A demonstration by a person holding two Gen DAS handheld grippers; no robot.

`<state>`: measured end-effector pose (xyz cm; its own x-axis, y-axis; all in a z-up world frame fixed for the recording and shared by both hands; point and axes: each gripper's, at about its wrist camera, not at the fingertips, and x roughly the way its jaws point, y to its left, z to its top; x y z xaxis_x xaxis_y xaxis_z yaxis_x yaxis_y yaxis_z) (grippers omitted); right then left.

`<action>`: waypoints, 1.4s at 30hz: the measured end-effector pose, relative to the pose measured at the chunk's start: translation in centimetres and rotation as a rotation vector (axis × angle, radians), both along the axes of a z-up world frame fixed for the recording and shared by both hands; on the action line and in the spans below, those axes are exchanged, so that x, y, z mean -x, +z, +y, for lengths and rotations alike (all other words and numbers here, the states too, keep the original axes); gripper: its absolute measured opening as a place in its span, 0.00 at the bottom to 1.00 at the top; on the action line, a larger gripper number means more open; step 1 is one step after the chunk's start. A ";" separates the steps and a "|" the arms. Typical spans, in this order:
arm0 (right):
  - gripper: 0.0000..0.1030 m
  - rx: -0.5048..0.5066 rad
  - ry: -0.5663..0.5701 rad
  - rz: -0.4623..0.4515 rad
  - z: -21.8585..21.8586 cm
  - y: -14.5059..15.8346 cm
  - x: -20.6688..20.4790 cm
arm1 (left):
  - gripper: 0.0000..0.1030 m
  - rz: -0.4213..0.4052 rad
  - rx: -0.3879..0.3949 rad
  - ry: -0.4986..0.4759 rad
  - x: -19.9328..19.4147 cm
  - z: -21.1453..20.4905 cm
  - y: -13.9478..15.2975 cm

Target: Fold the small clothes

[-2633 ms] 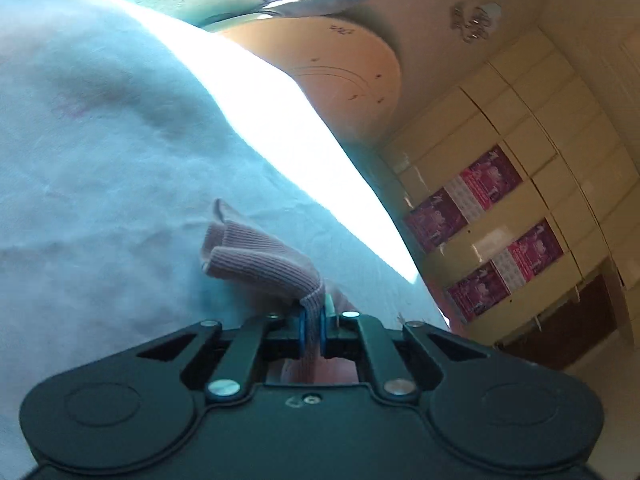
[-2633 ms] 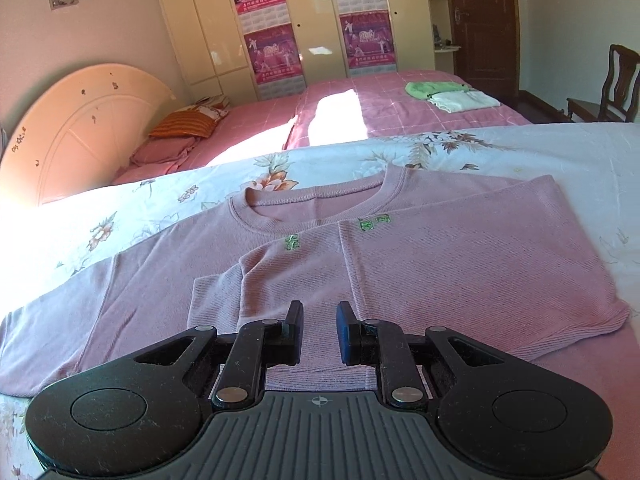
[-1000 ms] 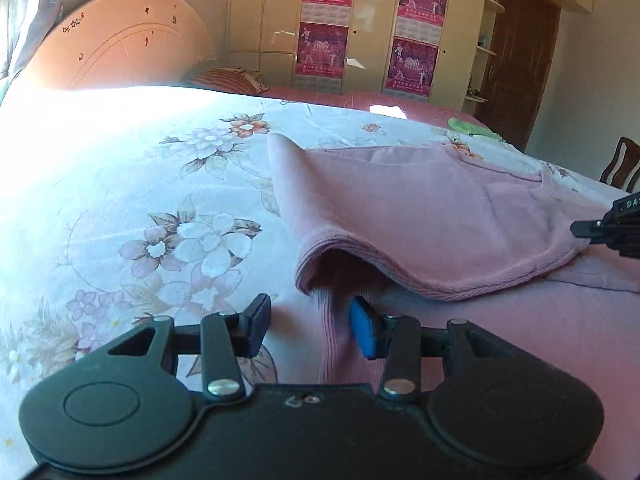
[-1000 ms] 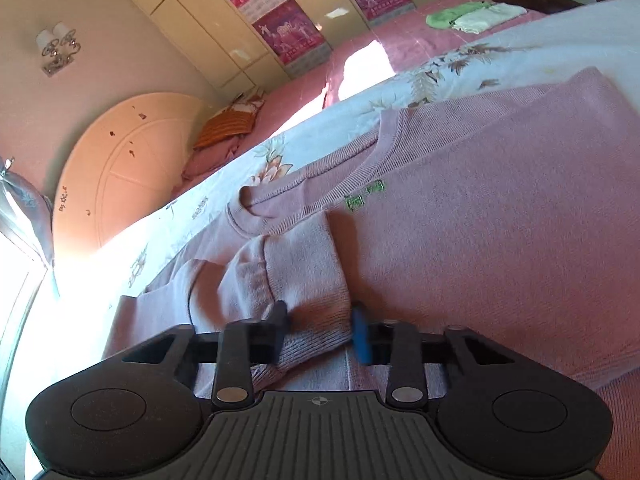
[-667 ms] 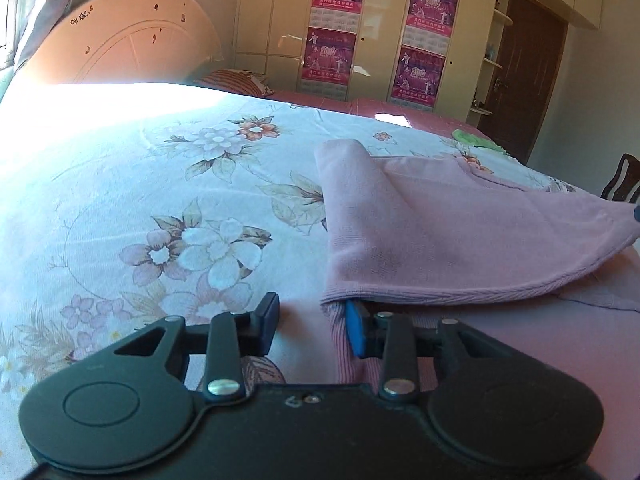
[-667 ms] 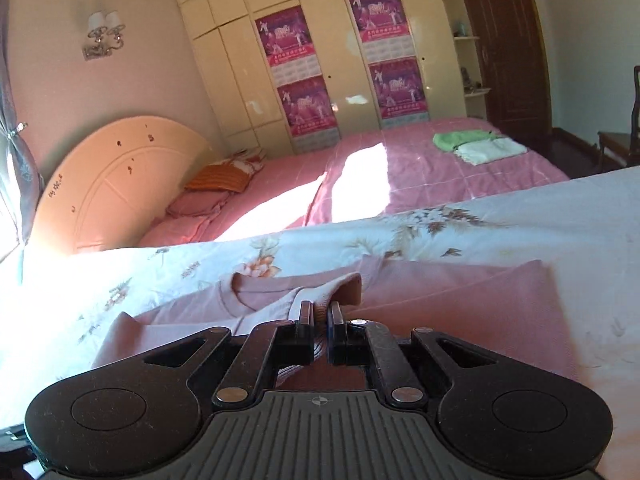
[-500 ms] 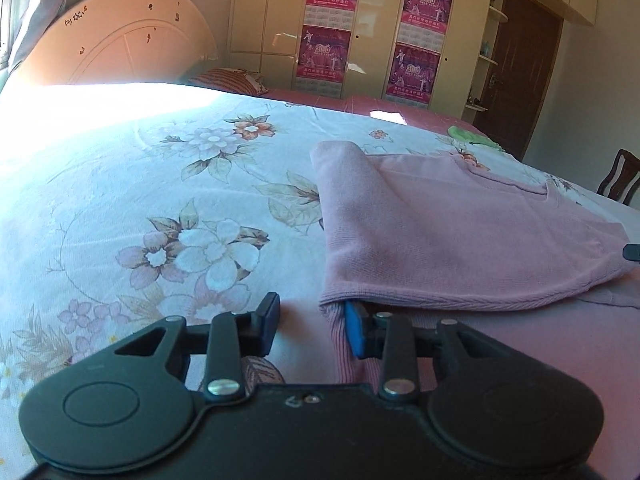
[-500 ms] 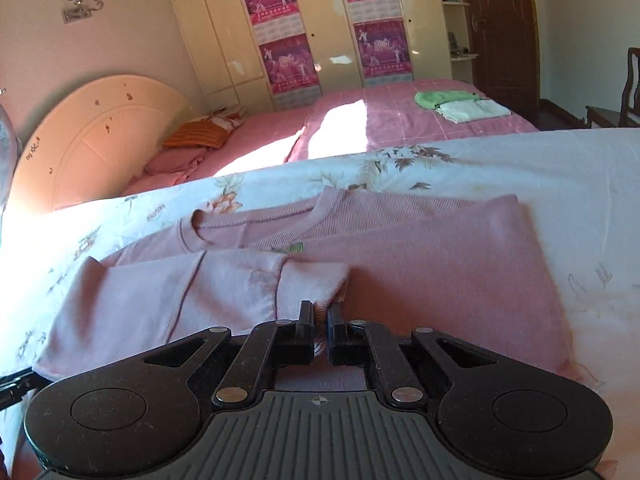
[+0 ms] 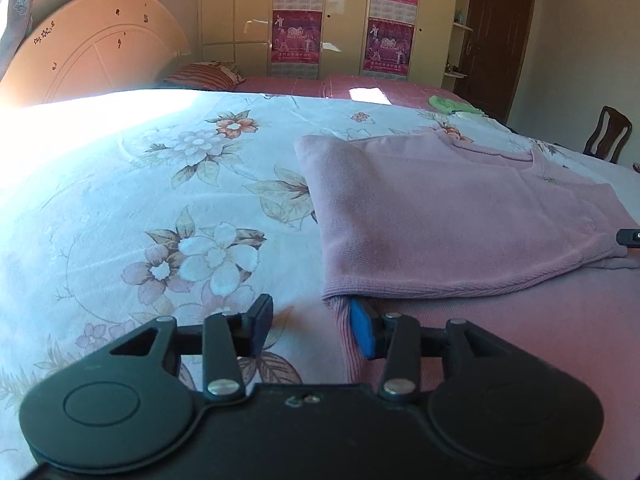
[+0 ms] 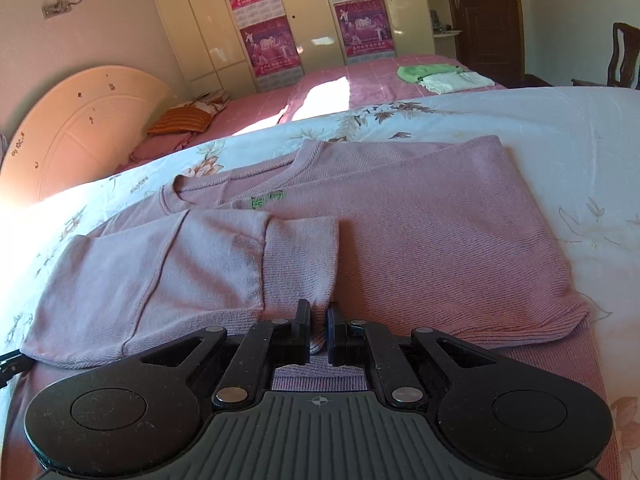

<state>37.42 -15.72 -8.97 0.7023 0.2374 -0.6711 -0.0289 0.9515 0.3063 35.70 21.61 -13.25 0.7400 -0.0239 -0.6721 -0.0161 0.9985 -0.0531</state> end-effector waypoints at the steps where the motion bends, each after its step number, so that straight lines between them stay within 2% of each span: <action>1: 0.05 0.008 -0.018 -0.029 -0.4 0.8 0.3 | 0.40 -0.029 0.035 -0.012 0.5 0.3 0.8; 3: 0.05 -0.006 -0.003 -0.058 -0.7 1.9 0.2 | 0.41 -0.075 0.068 -0.032 0.4 0.0 2.1; 6: 0.05 0.003 0.085 -0.045 1.3 1.9 -1.0 | 0.41 -0.082 0.081 -0.092 -1.6 -2.2 2.2; 8: 0.05 0.026 0.153 -0.036 3.2 1.2 -1.3 | 0.41 -0.054 0.088 -0.121 -3.3 -3.8 0.8; 10: 0.05 0.060 0.201 0.018 4.6 -0.3 -1.5 | 0.41 0.024 0.090 -0.126 -4.8 -4.6 -1.6; 11: 0.05 0.074 0.208 0.029 4.8 -1.0 -1.4 | 0.41 -0.001 0.071 -0.133 -4.6 -4.9 -1.8; 12: 0.05 0.072 0.208 0.022 4.7 -0.8 -1.3 | 0.41 0.011 0.055 -0.142 -4.7 -5.1 -1.6; 15: 0.05 0.044 0.192 -0.019 4.5 -0.1 -2.1 | 0.51 -0.016 0.089 -0.131 -5.9 -4.7 -0.7; 19: 0.05 0.013 0.227 -0.043 7.2 0.3 -6.0 | 0.54 -0.011 0.095 -0.145 -10.9 -4.6 -0.5; 21: 0.05 0.052 0.251 -0.037 9.2 -0.2 -7.9 | 0.54 0.051 0.065 -0.145 -14.8 -4.5 -1.3; 22: 0.05 0.062 0.248 -0.021 10.0 -0.7 -9.1 | 0.55 0.054 0.066 -0.137 -15.9 -4.3 -1.3; 26: 0.05 0.039 0.216 0.001 10.2 -2.3 -11.4 | 0.54 0.068 0.102 -0.097 -19.4 -2.3 -1.2; 28: 0.05 0.038 0.216 -0.002 10.1 -2.3 -11.5 | 0.54 0.059 0.142 -0.096 -19.2 -1.6 -1.4; 34: 0.05 0.053 0.246 -0.041 11.3 -0.8 -9.5 | 0.56 0.012 0.046 -0.132 -14.7 -4.3 -1.3; 36: 0.05 0.043 0.278 -0.052 13.4 -0.8 -9.9 | 0.58 0.004 0.068 -0.125 -15.2 -5.6 -1.3; 38: 0.05 0.026 0.308 -0.043 15.7 -0.9 -10.5 | 0.66 0.001 0.066 -0.131 -16.1 -6.7 -1.3; 42: 0.05 0.060 0.373 -0.043 18.4 -1.6 -11.2 | 0.66 0.014 0.030 -0.141 -16.6 -5.6 -1.7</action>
